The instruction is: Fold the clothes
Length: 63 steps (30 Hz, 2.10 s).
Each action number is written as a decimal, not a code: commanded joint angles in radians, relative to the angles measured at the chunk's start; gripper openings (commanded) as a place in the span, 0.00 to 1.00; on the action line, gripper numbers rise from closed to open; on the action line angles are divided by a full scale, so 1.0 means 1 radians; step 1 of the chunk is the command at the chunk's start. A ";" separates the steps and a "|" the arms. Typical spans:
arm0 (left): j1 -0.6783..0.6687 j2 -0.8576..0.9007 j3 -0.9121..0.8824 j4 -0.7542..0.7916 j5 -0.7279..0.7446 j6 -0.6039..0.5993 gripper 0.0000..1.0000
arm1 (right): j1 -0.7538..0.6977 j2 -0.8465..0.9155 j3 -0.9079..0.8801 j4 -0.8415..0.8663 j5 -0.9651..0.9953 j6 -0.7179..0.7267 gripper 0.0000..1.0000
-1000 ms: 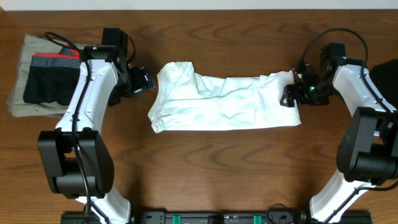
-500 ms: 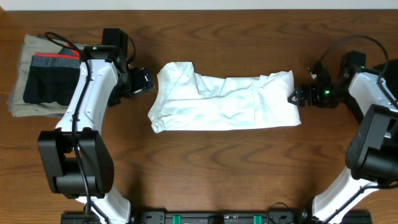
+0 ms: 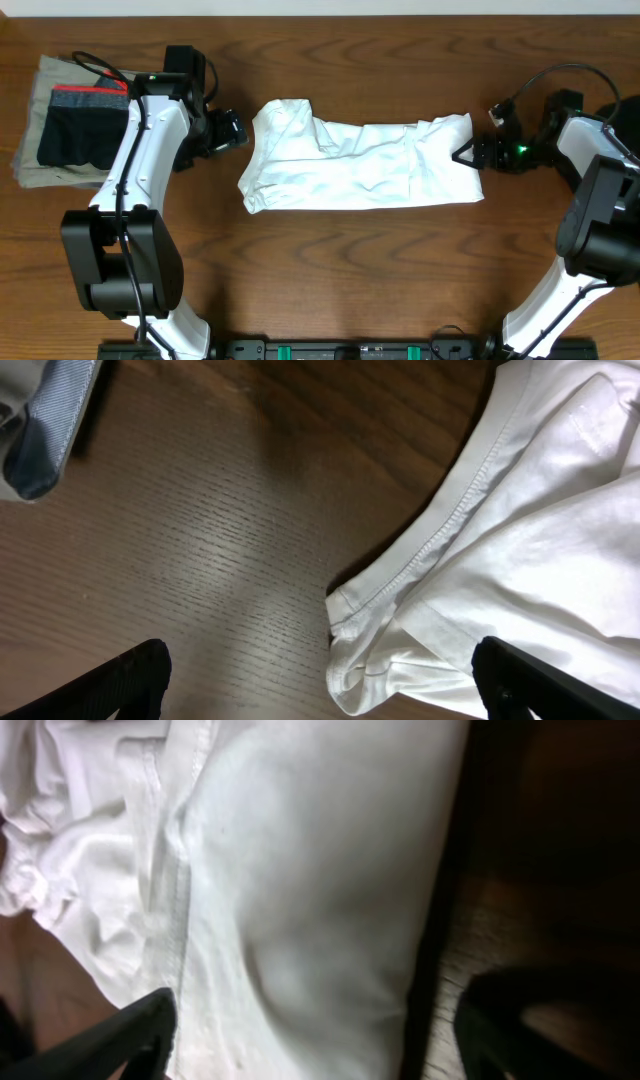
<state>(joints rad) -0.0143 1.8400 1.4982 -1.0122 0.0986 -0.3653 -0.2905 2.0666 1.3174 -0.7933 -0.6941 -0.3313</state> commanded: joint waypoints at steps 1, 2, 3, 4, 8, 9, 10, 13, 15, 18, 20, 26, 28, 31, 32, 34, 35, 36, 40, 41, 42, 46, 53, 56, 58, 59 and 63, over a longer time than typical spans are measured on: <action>0.002 -0.009 0.011 -0.003 -0.005 0.013 0.98 | 0.021 0.075 -0.026 -0.008 0.036 0.012 0.75; 0.002 -0.009 0.011 -0.003 -0.005 0.013 0.98 | 0.022 0.075 -0.026 -0.007 0.040 0.017 0.70; 0.002 -0.009 0.011 -0.003 -0.005 0.013 0.98 | 0.023 0.075 -0.026 -0.005 0.043 0.018 0.66; 0.002 -0.009 0.011 -0.003 -0.005 0.013 0.98 | 0.023 0.075 -0.026 -0.004 0.045 0.018 0.61; 0.002 -0.009 0.011 -0.003 -0.005 0.013 0.98 | 0.023 0.075 -0.026 0.005 0.110 0.061 0.51; 0.002 -0.009 0.011 -0.003 -0.005 0.013 0.98 | 0.023 0.075 -0.026 0.006 0.125 0.067 0.47; 0.002 -0.009 0.011 -0.003 -0.005 0.013 0.98 | 0.023 0.075 -0.026 0.009 0.144 0.074 0.37; 0.002 -0.009 0.011 -0.003 -0.005 0.013 0.98 | 0.022 0.075 -0.026 0.018 0.148 0.085 0.27; 0.002 -0.009 0.011 -0.003 -0.005 0.013 0.98 | 0.023 0.075 -0.026 0.021 0.148 0.085 0.27; 0.002 -0.009 0.011 -0.003 -0.005 0.013 0.98 | 0.022 0.075 -0.026 0.030 0.160 0.096 0.12; 0.002 -0.009 0.011 -0.003 -0.005 0.013 0.98 | 0.022 0.074 -0.024 0.047 0.230 0.140 0.03; 0.002 -0.009 0.011 -0.003 -0.005 0.013 0.98 | 0.021 0.070 0.021 -0.006 0.411 0.172 0.01; 0.002 -0.009 0.011 -0.003 -0.005 0.013 0.98 | 0.021 0.070 0.047 -0.037 0.460 0.179 0.01; 0.002 -0.009 0.011 -0.003 -0.005 0.013 0.98 | 0.022 0.069 0.104 -0.099 0.561 0.203 0.01; 0.002 -0.009 0.011 -0.003 -0.005 0.013 0.98 | 0.023 0.069 0.129 -0.126 0.592 0.212 0.01; 0.002 -0.009 0.011 -0.003 -0.005 0.013 0.98 | 0.024 0.069 0.175 -0.174 0.632 0.217 0.01; 0.002 -0.009 0.011 -0.003 -0.005 0.013 0.98 | 0.026 0.069 0.201 -0.199 0.652 0.225 0.01; 0.002 -0.009 0.011 -0.003 -0.005 0.013 0.98 | 0.029 0.069 0.226 -0.223 0.673 0.231 0.01; 0.002 -0.009 0.011 -0.003 -0.005 0.013 0.98 | 0.056 0.069 0.303 -0.299 0.737 0.249 0.01; 0.002 -0.009 0.011 -0.003 -0.005 0.013 0.98 | 0.066 0.069 0.317 -0.313 0.752 0.249 0.01; 0.002 -0.009 0.011 -0.003 -0.005 0.013 0.98 | 0.079 0.069 0.332 -0.329 0.771 0.249 0.02; 0.002 -0.009 0.011 -0.002 -0.005 0.013 0.98 | 0.150 0.069 0.369 -0.368 0.807 0.265 0.01; 0.002 -0.009 0.011 -0.003 -0.005 0.013 0.98 | 0.305 0.069 0.371 -0.381 0.890 0.307 0.02; 0.002 -0.009 0.011 -0.003 -0.005 0.013 0.98 | 0.367 0.069 0.371 -0.394 0.934 0.339 0.02; 0.002 -0.009 0.011 -0.003 -0.005 0.013 0.98 | 0.399 0.069 0.371 -0.405 0.946 0.339 0.02; 0.002 -0.009 0.011 -0.003 -0.005 0.013 0.98 | 0.412 0.069 0.371 -0.409 0.946 0.340 0.02; 0.002 -0.009 0.011 -0.001 -0.005 0.013 0.98 | 0.459 0.069 0.371 -0.415 0.944 0.359 0.02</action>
<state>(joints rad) -0.0143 1.8400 1.4982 -1.0126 0.0986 -0.3653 0.1425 2.1292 1.6726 -1.2053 0.2291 -0.0067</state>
